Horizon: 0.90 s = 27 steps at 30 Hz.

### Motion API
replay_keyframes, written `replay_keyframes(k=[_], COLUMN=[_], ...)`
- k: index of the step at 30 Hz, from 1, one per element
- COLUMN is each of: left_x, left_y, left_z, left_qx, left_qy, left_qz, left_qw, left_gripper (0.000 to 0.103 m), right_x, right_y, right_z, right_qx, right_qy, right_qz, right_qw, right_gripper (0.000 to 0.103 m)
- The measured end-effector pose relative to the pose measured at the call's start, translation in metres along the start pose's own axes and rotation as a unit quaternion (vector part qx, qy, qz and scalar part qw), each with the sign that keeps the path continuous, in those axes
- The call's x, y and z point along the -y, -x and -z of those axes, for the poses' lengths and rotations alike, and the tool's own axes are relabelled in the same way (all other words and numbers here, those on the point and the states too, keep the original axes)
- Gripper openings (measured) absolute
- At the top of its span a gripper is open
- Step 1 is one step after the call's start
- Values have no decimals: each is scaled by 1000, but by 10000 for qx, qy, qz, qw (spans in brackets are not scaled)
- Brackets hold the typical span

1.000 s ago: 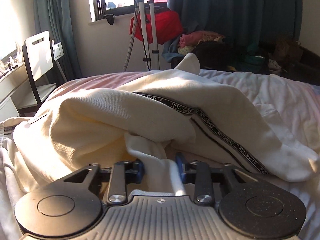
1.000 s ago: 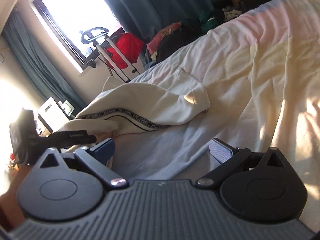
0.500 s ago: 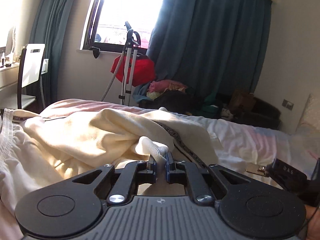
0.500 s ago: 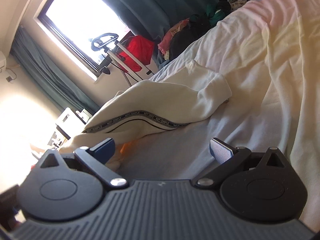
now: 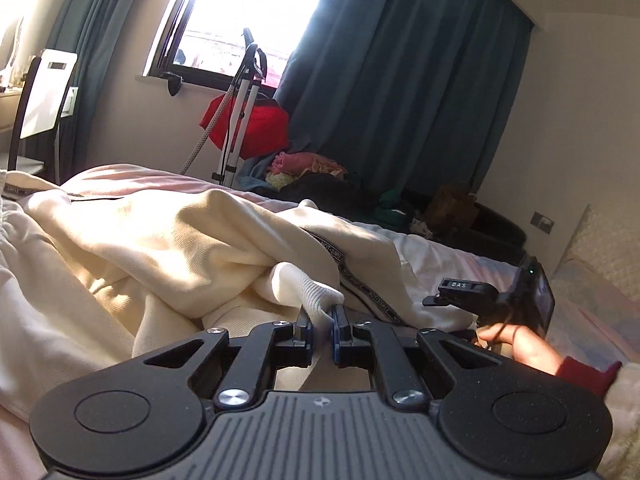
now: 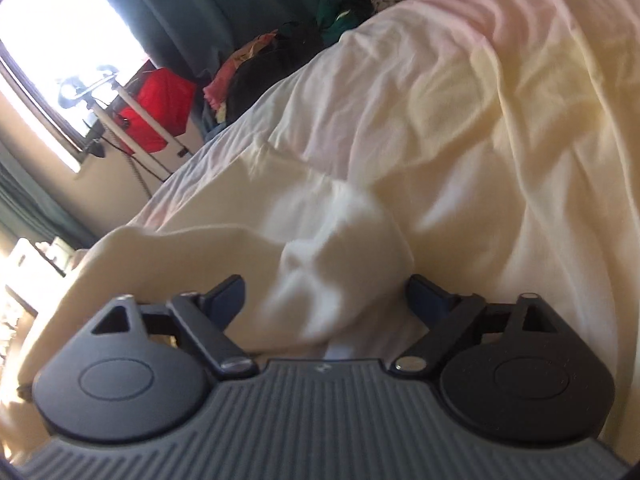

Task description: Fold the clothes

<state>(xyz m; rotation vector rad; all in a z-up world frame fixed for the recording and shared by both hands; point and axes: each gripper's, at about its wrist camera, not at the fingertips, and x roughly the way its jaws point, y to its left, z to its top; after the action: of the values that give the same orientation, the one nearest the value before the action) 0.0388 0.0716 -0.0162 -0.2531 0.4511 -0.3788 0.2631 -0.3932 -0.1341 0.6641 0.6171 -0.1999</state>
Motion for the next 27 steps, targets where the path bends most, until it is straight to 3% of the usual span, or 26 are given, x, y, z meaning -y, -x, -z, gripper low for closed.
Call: replay_keyframes(k=[1,2,6,9,12,15,21,23,25,27], left_x=[-3,-7,-20,-27,-26,-22,-19,-18,-18,-17], left_y=[-3,-6,-18,-27,-36,-45,-59,-63,-64,-63], left_z=[1,2,6,9,14,16,22,23,24,23], left_qx=[-11,-22,-66,-132,-232,-312,-469,-515,-535,-520], left_qy=[49,97,292,401,323,122,-209,-254,-282,-294], left_qz=[49,98,293,445,592,739,969,963,930,863], left_qw=[10000,9999,9991,9981,9975,9967,9940,9937,9938,9945], left_gripper=[10,10,10,10,10,10,10,10,10,10], right_x=[-9,-19,-69,-134,-194,-224,-198,-183,-168,-153], right_y=[-7,-13,-33,-32,-27,-31,-56,-49,-43,-37], right_z=[-9,-19,-63,-111,-156,-191,-204,-186,-167,-149], right_qx=[68,136,538,1056,1767,2334,2363,2107,1848,1589], right_qy=[180,360,1125,1493,1872,1994,2032,2020,2006,1990], right_qz=[75,151,282,-67,-153,140,783,667,551,434], right_qw=[9998,9991,9918,9831,9662,9516,9470,9541,9605,9661], right_gripper=[59,34,14,13,13,13,15,18,28,63])
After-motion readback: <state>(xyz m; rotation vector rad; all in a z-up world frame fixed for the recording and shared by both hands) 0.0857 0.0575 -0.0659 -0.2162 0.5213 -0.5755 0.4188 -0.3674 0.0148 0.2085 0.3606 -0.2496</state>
